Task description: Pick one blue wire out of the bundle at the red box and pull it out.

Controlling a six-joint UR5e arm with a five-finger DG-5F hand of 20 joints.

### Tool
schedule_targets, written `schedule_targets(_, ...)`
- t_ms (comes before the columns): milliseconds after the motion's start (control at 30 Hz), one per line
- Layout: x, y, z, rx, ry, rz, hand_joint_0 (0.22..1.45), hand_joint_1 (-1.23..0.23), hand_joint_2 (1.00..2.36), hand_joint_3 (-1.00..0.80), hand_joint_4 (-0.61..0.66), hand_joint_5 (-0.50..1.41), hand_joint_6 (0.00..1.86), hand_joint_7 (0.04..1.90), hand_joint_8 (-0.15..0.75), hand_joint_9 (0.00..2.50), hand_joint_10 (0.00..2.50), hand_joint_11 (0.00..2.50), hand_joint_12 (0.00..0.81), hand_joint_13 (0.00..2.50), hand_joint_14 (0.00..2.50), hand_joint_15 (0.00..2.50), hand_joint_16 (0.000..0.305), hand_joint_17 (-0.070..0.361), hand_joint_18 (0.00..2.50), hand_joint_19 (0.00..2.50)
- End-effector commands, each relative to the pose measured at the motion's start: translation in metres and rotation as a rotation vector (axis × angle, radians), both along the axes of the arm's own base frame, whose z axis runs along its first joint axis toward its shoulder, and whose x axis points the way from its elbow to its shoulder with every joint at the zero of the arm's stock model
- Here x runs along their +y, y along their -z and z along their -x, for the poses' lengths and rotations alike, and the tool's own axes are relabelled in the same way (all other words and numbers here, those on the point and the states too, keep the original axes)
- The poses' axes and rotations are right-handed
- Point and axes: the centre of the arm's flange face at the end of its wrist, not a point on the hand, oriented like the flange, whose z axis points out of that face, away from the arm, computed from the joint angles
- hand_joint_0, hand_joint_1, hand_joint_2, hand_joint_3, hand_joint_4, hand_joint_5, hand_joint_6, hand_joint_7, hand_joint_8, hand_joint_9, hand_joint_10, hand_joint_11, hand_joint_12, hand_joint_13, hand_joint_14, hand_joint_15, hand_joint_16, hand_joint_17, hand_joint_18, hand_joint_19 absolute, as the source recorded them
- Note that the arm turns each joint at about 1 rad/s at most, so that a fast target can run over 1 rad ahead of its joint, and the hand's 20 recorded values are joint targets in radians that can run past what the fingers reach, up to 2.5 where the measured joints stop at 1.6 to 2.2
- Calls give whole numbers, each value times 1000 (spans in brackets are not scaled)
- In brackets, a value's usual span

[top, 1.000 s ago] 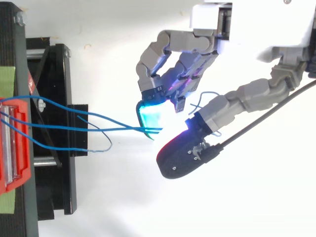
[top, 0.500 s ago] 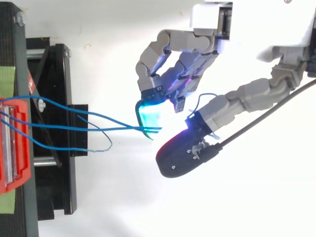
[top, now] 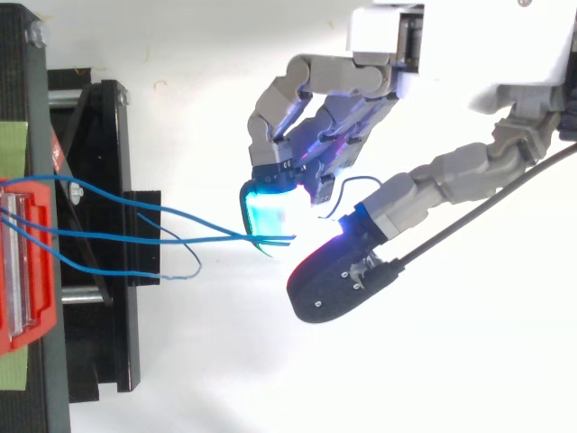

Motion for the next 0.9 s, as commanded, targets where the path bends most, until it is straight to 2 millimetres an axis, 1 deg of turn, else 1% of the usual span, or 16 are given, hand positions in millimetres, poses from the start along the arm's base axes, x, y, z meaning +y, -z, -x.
schedule_targets(0,0,0,0,0,0,0,665,-763,1000,-500,55,-197,943,923,273,871,12,554,407,870,18,506,51,116,785,470)
schedule_targets(100,0,0,0,0,0,0,674,-757,1004,-442,23,-192,946,986,278,904,12,555,411,873,18,507,52,116,788,470)
schedule_targets(133,0,0,0,0,0,0,705,-788,1006,-426,-19,-192,947,1008,278,902,14,558,413,876,18,496,52,117,794,463)
schedule_targets(200,0,0,0,0,0,0,751,-833,1005,-433,-48,-199,956,1022,270,874,14,547,414,870,18,489,52,117,796,440)
schedule_targets(233,0,0,0,0,0,0,783,-857,1004,-454,-12,-215,967,978,258,843,12,553,408,857,20,490,52,117,791,435)
schedule_targets(267,0,0,0,0,0,0,783,-857,1004,-454,-12,-215,967,978,258,843,12,553,408,857,20,490,52,117,791,435)
schedule_targets(333,0,0,0,0,0,0,798,-856,1000,-491,45,-235,968,874,227,741,10,527,398,833,17,481,52,117,790,414)
schedule_targets(367,0,0,0,0,0,0,798,-856,1000,-500,49,-238,968,867,223,713,10,521,400,826,17,479,52,117,786,405)
schedule_targets(533,0,0,0,0,0,0,718,-917,1000,-500,79,-254,963,844,216,669,12,530,400,798,17,466,52,117,783,373)
schedule_targets(667,1,0,0,0,-2,0,672,-911,1000,-500,94,-250,962,835,231,691,10,539,404,804,19,476,52,118,778,401)
schedule_targets(767,1,0,0,0,-2,0,631,-870,1000,-500,105,-234,958,850,251,748,11,550,411,819,18,494,53,119,778,432)
schedule_targets(833,1,0,0,-1,-2,0,591,-782,1000,-500,113,-219,951,885,268,815,13,552,414,831,18,501,54,121,774,462)
schedule_targets(867,2,0,-1,-1,-3,0,586,-771,1000,-500,112,-219,951,879,270,819,11,557,417,836,18,503,54,121,774,466)
